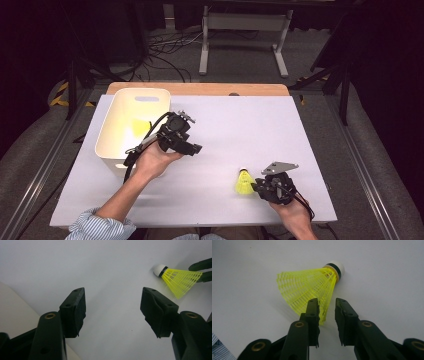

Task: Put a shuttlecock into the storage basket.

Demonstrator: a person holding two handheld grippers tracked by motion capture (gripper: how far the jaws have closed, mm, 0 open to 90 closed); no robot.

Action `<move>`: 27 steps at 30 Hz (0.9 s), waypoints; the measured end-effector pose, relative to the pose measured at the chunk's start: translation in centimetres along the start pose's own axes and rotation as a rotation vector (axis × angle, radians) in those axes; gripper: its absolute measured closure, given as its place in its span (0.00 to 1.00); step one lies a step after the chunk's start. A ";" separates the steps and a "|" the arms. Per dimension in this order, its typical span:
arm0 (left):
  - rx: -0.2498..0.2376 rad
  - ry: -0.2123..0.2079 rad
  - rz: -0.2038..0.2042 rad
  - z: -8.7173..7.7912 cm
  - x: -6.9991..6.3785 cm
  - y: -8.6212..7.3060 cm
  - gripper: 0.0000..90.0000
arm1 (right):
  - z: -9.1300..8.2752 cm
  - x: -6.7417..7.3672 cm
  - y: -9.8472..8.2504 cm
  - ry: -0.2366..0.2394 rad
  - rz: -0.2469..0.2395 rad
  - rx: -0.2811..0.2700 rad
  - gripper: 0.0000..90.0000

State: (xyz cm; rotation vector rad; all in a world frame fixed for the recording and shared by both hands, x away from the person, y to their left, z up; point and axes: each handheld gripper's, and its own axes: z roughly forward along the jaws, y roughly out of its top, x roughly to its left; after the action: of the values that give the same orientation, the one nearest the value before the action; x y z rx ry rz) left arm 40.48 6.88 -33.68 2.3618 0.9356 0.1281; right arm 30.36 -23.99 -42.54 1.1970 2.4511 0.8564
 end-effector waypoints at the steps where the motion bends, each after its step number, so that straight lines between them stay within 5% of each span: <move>1: 0.001 -0.001 -0.003 0.1 0.0 0.0 0.42 | 0.1 0.0 0.2 0.001 0.008 0.003 0.86; 12: -0.003 0.005 -0.003 -0.1 -0.1 -0.2 0.42 | 0.3 -0.2 0.4 -0.011 0.037 -0.001 0.98; 27: -0.007 0.009 -0.005 -0.2 -0.2 -0.5 0.42 | -0.6 -0.3 2.1 -0.033 0.022 -0.023 1.00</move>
State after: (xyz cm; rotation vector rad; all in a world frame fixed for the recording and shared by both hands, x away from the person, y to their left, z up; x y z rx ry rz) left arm 39.98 7.10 -33.75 2.3538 0.9433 0.1400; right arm 31.56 -23.49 -40.77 1.2218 2.4003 0.8619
